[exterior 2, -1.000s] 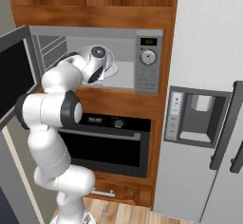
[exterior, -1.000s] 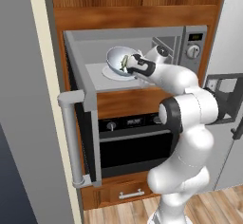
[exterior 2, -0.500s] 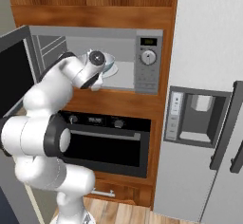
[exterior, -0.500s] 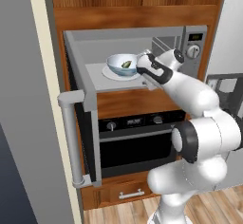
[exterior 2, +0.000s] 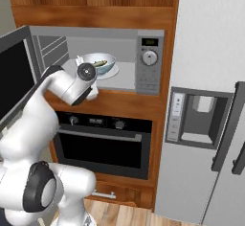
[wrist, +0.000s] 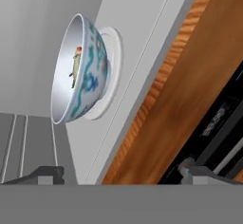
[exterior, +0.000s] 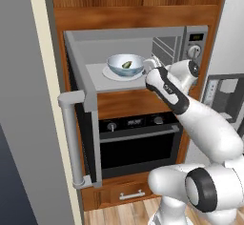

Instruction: Remove the pear from the bowl and place it on the small plate. Then place the bowl with only the fish in the microwave, close the door, and press the start button to microwave the fish.

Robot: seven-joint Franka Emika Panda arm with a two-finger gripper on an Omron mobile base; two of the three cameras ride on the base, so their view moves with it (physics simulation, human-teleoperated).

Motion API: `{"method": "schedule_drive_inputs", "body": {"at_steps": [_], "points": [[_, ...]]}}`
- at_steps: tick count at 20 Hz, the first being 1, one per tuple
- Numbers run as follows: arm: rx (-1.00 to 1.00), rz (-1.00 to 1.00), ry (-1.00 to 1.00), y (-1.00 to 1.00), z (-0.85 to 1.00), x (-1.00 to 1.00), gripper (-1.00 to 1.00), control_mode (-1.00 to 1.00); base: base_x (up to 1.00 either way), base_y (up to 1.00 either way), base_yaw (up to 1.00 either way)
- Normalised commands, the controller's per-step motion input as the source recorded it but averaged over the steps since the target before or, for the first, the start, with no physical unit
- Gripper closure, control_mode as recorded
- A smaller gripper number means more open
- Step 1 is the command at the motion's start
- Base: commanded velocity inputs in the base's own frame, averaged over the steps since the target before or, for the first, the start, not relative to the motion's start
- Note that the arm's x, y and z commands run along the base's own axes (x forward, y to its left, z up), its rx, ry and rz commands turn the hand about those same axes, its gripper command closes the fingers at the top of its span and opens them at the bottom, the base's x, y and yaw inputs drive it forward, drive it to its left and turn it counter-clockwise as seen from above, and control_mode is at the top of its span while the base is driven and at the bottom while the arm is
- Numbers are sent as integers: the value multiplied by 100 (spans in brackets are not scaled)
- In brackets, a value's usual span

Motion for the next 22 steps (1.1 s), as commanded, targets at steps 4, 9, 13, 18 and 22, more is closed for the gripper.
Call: {"method": "schedule_drive_inputs", "body": {"at_steps": [4, 9, 13, 18, 22], "points": [[-6, -1, -6, 0, 31, -90, -100, -100, 0, 0, 0], [-22, 0, -7, 0, 65, -100, -100, -100, 0, 0, 0], [-23, 1, -6, 0, 46, -100, -100, -100, 0, 0, 0], [-24, 16, -5, 0, 0, -100, -100, -100, 0, 0, 0], [-29, 18, -2, 0, 8, -100, -100, -100, 0, 0, 0]]}}
